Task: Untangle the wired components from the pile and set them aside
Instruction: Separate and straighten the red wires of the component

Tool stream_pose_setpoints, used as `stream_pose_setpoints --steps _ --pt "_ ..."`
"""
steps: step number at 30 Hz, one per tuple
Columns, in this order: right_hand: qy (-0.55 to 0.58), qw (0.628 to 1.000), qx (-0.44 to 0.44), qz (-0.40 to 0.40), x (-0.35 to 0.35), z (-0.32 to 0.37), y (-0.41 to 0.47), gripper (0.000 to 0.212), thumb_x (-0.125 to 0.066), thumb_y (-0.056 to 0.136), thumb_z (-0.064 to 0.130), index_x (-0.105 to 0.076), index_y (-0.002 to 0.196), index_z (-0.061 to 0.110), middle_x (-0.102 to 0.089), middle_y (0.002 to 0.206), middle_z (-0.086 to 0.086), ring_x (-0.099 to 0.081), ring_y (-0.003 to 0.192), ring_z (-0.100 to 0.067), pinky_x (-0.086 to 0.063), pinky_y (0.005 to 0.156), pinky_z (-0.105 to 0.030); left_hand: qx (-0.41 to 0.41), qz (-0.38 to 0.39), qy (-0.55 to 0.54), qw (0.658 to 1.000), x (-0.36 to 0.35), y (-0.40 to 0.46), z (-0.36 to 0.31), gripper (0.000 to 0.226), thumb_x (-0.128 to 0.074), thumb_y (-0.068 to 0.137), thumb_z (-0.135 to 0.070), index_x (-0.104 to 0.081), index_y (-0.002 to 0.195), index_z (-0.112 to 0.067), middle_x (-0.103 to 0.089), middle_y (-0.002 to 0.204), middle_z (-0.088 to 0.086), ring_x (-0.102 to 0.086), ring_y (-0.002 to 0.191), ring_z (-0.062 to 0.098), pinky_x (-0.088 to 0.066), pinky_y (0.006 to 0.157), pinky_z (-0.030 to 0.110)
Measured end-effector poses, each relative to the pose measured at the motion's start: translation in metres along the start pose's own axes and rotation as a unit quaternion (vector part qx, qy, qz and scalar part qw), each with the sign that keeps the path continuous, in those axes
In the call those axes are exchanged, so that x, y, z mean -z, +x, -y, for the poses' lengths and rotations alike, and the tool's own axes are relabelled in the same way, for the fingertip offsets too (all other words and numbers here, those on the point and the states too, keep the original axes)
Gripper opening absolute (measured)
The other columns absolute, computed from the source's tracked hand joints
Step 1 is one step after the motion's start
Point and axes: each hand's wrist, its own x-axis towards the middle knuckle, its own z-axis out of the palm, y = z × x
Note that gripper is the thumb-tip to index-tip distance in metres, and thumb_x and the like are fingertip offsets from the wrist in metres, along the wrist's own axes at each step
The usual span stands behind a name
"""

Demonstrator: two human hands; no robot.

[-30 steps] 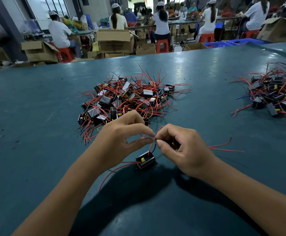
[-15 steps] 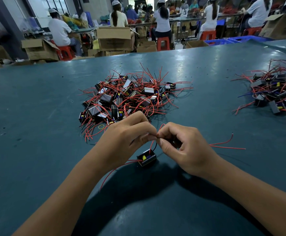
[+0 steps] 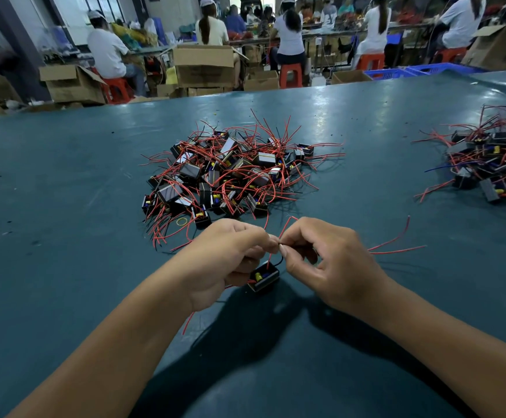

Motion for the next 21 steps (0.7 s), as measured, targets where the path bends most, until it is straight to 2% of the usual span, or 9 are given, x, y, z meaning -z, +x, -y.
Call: stream_pose_setpoints --steps 2,4,7,10,12,14,17,21 --pt "0.003 1.000 -0.005 -0.002 -0.001 0.000 0.001 0.002 -0.064 0.088 0.014 -0.064 0.086 0.014 -0.056 0.073 0.012 -0.051 0.065 -0.004 -0.043 0.061 -0.020 -0.004 -0.014 0.005 1.000 -0.001 0.000 0.000 0.043 -0.056 0.094 -0.014 -0.063 0.053 -0.021 -0.028 0.057 -0.003 -0.016 0.050 0.013 -0.015 0.043 0.020" --pt "0.016 1.000 -0.021 -0.008 -0.001 -0.001 0.002 0.002 -0.063 0.088 0.014 -0.064 0.086 0.014 -0.057 0.071 0.011 -0.051 0.064 -0.006 -0.041 0.061 -0.017 -0.072 -0.071 0.079 0.992 0.000 0.002 0.002 0.032 -0.060 0.096 -0.017 -0.064 0.064 -0.021 -0.037 0.056 -0.001 -0.027 0.048 0.014 -0.024 0.044 0.022" --pt "0.049 0.997 -0.052 -0.020 0.000 -0.003 0.004 0.003 -0.063 0.088 0.013 -0.063 0.085 0.012 -0.057 0.068 0.009 -0.052 0.061 -0.007 -0.039 0.060 -0.013 -0.257 -0.122 0.235 0.929 0.007 0.004 0.003 0.010 -0.065 0.095 -0.014 -0.065 0.088 -0.020 -0.057 0.072 -0.004 -0.047 0.061 0.014 -0.039 0.057 0.021" --pt "0.082 0.993 -0.076 -0.025 0.000 -0.005 0.003 0.004 -0.062 0.088 0.010 -0.063 0.084 0.012 -0.052 0.062 0.014 -0.046 0.056 -0.002 -0.035 0.057 -0.009 -0.366 -0.099 0.356 0.854 0.014 0.005 0.003 0.012 -0.073 0.090 -0.009 -0.070 0.096 -0.019 -0.059 0.091 -0.006 -0.052 0.074 0.012 -0.036 0.066 0.011" --pt "0.093 0.992 -0.079 -0.018 0.000 -0.005 0.003 0.005 -0.062 0.089 0.010 -0.063 0.085 0.013 -0.051 0.062 0.015 -0.044 0.054 -0.002 -0.033 0.055 -0.008 -0.390 -0.095 0.410 0.819 0.016 0.007 0.005 0.012 -0.076 0.087 -0.013 -0.073 0.098 -0.017 -0.058 0.098 -0.004 -0.053 0.078 0.015 -0.041 0.068 0.018" --pt "0.099 0.992 -0.076 -0.009 0.000 -0.005 0.003 0.005 -0.062 0.089 0.010 -0.063 0.085 0.014 -0.053 0.065 0.017 -0.046 0.055 -0.002 -0.031 0.055 -0.007 -0.408 -0.098 0.418 0.806 0.018 0.009 0.007 0.012 -0.076 0.087 -0.021 -0.073 0.099 -0.016 -0.058 0.101 -0.003 -0.056 0.084 0.017 -0.048 0.071 0.029" --pt "0.108 0.992 -0.072 -0.001 0.001 -0.005 0.003 0.008 -0.062 0.089 0.011 -0.062 0.085 0.018 -0.053 0.066 0.018 -0.046 0.055 -0.002 -0.031 0.056 -0.008 -0.437 -0.096 0.421 0.789 0.020 0.011 0.009 0.019 -0.072 0.090 -0.030 -0.074 0.099 -0.013 -0.059 0.102 0.000 -0.059 0.092 0.020 -0.051 0.075 0.041" --pt "0.147 0.986 -0.080 0.015 0.002 -0.006 0.003 0.011 -0.060 0.090 0.016 -0.060 0.084 0.025 -0.051 0.064 0.013 -0.042 0.056 -0.003 -0.035 0.055 -0.017 -0.462 -0.112 0.462 0.749 0.021 0.013 0.009 0.021 -0.067 0.093 -0.030 -0.075 0.099 -0.012 -0.062 0.101 0.002 -0.060 0.093 0.025 -0.050 0.074 0.045"
